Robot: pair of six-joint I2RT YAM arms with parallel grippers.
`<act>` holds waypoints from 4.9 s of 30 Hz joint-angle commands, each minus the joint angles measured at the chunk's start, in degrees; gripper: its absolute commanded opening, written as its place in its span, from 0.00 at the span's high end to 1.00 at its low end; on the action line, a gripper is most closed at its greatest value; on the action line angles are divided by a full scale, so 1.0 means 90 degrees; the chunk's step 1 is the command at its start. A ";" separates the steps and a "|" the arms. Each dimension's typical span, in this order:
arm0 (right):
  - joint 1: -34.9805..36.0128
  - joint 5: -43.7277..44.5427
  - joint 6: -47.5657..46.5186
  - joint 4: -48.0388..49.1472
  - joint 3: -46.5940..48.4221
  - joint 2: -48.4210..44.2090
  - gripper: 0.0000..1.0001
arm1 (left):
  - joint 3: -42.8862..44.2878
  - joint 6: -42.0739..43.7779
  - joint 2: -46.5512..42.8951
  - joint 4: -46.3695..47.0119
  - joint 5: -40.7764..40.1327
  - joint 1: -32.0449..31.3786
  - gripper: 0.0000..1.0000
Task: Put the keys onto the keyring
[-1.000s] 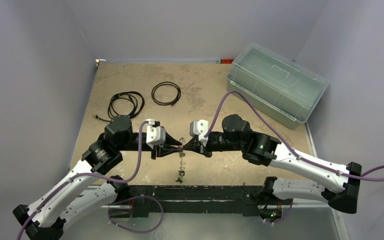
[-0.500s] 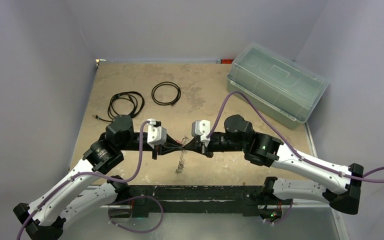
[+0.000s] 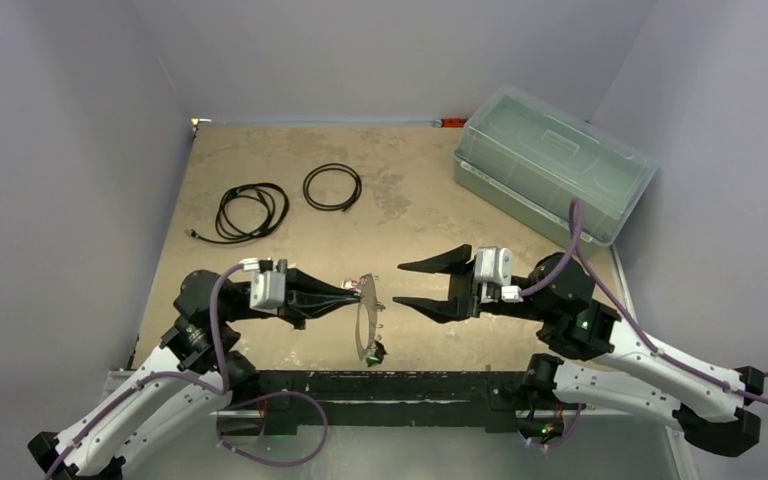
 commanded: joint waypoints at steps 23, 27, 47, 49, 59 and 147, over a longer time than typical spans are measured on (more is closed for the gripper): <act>0.0023 -0.1327 0.0657 0.1852 0.0082 0.1163 0.65 | -0.0983 -0.2052 -0.0201 0.4107 -0.0350 -0.0031 1.00; 0.0025 -0.1426 0.0717 0.1945 0.0143 0.1280 0.66 | -0.1000 -0.2077 -0.0186 0.4118 -0.0397 -0.0026 1.00; 0.0031 -0.1513 0.0901 0.2336 0.0242 0.1389 0.71 | -0.1096 -0.2182 -0.0068 0.4258 -0.0595 -0.0028 1.00; 0.0027 -0.1530 0.0922 0.2368 0.0244 0.1443 0.72 | -0.1101 -0.2208 -0.0053 0.4302 -0.0600 -0.0031 1.00; 0.0030 -0.1533 0.0925 0.2432 0.0275 0.1623 0.92 | -0.1123 -0.2274 -0.0009 0.4444 -0.0627 -0.0032 1.00; -0.2152 0.2131 0.3804 -0.0834 -0.0792 0.4604 0.37 | 0.0222 0.0441 0.0330 -0.1877 -0.4960 0.0012 0.18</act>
